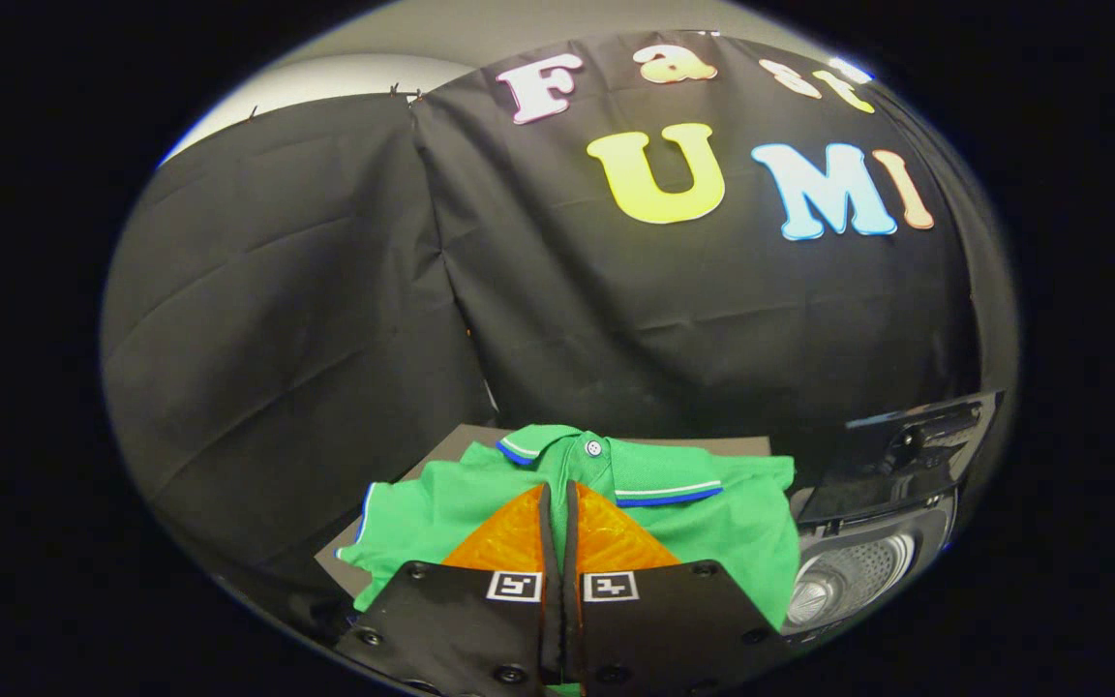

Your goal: Put the clothes into the washing machine and then close the washing machine lid.

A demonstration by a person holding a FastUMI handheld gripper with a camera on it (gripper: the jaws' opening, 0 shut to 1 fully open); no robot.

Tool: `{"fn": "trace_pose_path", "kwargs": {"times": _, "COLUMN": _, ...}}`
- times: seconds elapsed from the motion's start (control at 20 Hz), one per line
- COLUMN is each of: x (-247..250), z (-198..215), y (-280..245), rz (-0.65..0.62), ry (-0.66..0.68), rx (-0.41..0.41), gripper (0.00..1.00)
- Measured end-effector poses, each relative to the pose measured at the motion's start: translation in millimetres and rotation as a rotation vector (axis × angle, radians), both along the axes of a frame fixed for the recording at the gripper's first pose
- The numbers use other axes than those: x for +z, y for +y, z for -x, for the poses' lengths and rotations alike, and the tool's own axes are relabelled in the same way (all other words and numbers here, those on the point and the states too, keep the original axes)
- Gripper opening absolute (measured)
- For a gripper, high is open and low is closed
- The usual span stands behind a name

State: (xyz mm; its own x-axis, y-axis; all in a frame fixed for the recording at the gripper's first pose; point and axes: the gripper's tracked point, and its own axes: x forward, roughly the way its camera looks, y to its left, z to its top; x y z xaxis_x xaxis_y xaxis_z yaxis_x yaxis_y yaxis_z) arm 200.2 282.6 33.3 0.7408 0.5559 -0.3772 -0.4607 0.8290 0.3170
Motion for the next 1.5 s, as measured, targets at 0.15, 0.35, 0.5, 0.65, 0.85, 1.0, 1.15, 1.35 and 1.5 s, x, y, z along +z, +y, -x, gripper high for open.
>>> {"fn": "trace_pose_path", "kwargs": {"times": 0.15, "x": 5, "z": -9, "y": -38, "rz": 0.02, "ry": -0.027, "rx": -0.053, "gripper": 0.02}}
{"fn": "trace_pose_path", "kwargs": {"times": 0.35, "x": 2, "z": -19, "y": -92, "rz": 0.032, "ry": -0.019, "rx": -0.134, "gripper": 0.02}}
{"fn": "trace_pose_path", "kwargs": {"times": 0.5, "x": -5, "z": -21, "y": -130, "rz": 0.03, "ry": -0.003, "rx": -0.181, "gripper": 0.02}}
{"fn": "trace_pose_path", "kwargs": {"times": 0.65, "x": -7, "z": -25, "y": -163, "rz": 0.025, "ry": 0.002, "rx": -0.22, "gripper": 0.02}}
{"fn": "trace_pose_path", "kwargs": {"times": 0.85, "x": -13, "z": -28, "y": -198, "rz": 0.03, "ry": 0.005, "rx": -0.252, "gripper": 0.02}}
{"fn": "trace_pose_path", "kwargs": {"times": 1.0, "x": -16, "z": -31, "y": -223, "rz": 0.034, "ry": 0.005, "rx": -0.273, "gripper": 0.02}}
{"fn": "trace_pose_path", "kwargs": {"times": 1.15, "x": -21, "z": -34, "y": -245, "rz": 0.029, "ry": 0.011, "rx": -0.292, "gripper": 0.02}}
{"fn": "trace_pose_path", "kwargs": {"times": 1.35, "x": -26, "z": -35, "y": -267, "rz": 0.015, "ry": 0.023, "rx": -0.3, "gripper": 0.02}}
{"fn": "trace_pose_path", "kwargs": {"times": 1.5, "x": -29, "z": -38, "y": -282, "rz": 0.015, "ry": 0.022, "rx": -0.304, "gripper": 0.02}}
